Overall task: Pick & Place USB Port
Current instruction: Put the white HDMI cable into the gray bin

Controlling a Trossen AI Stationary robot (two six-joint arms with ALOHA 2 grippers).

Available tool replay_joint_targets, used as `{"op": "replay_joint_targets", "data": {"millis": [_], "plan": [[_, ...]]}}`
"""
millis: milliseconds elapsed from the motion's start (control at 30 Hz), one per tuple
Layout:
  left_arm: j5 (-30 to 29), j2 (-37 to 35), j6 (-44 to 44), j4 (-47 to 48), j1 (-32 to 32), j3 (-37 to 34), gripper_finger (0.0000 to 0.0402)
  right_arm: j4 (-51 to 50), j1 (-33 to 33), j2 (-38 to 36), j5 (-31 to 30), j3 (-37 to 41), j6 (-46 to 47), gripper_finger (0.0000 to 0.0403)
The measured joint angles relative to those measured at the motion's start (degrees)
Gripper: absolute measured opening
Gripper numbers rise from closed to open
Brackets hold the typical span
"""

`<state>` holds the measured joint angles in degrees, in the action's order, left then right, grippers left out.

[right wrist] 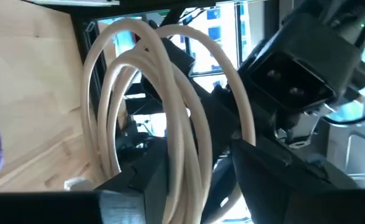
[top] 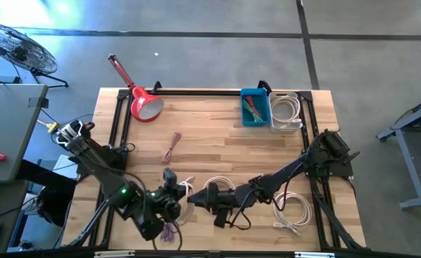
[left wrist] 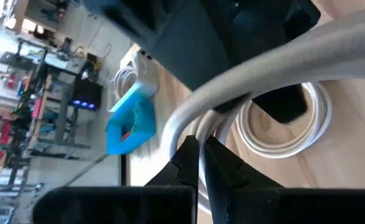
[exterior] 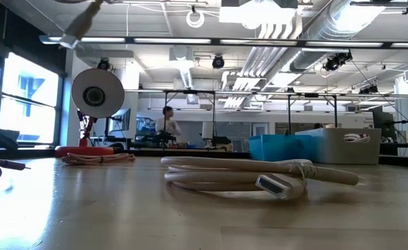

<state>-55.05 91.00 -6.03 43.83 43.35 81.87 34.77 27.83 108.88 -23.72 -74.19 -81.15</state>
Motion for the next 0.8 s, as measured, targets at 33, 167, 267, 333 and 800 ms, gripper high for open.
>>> {"op": "replay_joint_targets", "data": {"millis": [33,167,267,333,800], "plan": [[0.9,0.0,-1.1,-1.2,-0.5,-0.3,0.0001,-0.1,0.0,0.0,-0.2,0.0,0.2,0.0164],[3.8,0.0,-3.9,-4.4,-1.9,-1.0,0.0001,-0.3,0.2,0.0,-1.8,0.0,1.8,0.0142],[3.5,-0.1,-4.1,-4.5,-2.2,-1.0,0.0001,-0.5,0.8,0.0,-5.2,0.0,1.8,0.0103],[3.0,-0.1,-4.5,-4.6,-2.2,-1.0,0.0001,-0.8,0.9,0.0,-6.3,0.0,2.0,0.0068],[1.1,0.0,-7.1,-2.9,-2.2,-1.1,0.0051,-1.4,1.5,0.0,-13.5,-0.1,4.5,0.0034]]}}
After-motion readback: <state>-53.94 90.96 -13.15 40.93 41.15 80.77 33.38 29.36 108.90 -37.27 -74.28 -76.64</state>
